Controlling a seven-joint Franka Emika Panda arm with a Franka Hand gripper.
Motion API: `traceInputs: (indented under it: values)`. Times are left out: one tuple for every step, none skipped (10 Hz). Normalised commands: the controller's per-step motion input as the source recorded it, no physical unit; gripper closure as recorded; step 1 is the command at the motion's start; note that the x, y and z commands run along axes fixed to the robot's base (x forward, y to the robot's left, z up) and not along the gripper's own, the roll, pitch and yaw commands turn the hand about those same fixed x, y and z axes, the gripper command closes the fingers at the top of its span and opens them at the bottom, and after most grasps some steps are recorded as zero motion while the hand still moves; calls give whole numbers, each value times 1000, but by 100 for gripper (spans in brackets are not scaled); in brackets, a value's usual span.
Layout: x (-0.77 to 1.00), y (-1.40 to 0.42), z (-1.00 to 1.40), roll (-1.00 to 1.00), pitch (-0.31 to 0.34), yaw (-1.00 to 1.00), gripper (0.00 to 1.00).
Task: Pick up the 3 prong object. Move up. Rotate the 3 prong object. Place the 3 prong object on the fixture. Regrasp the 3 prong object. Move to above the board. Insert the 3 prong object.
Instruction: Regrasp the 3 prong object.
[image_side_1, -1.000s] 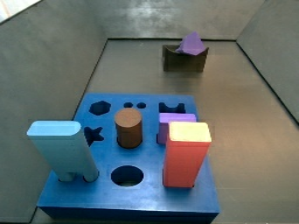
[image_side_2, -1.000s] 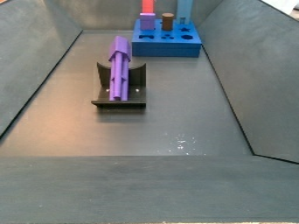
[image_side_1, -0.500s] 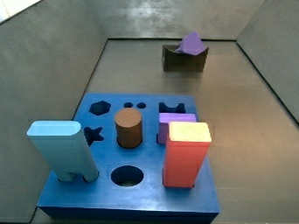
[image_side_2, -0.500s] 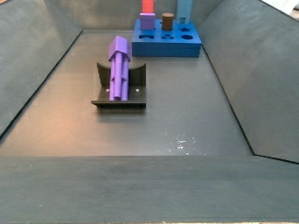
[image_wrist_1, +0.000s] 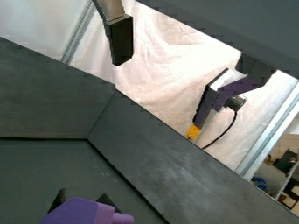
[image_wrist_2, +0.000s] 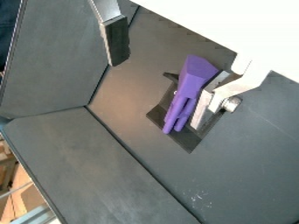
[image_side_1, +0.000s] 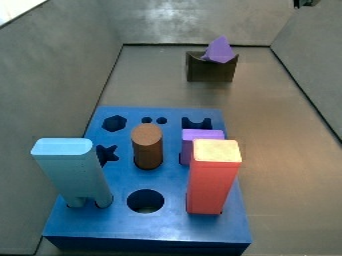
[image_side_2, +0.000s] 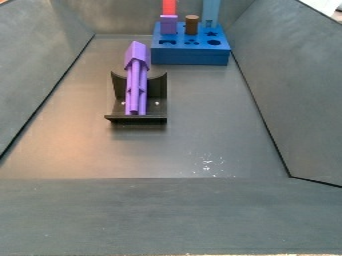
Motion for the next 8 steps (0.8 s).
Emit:
traceInputs:
  values:
    - [211,-57,-11,189,23,240,0]
    - [201,-59,-15,186,13,216,0]
    - [199,-60,-17,186,11,178,0]
    - [199,-59,-17,185,11,161,0]
    - [196,-59,-19,182,14,136,0]
    - [194,-59,-21,180,16,126,0]
    - [186,-58,-24,169,28,104,0]
    - [182,-57,-24,164,33,97,0]
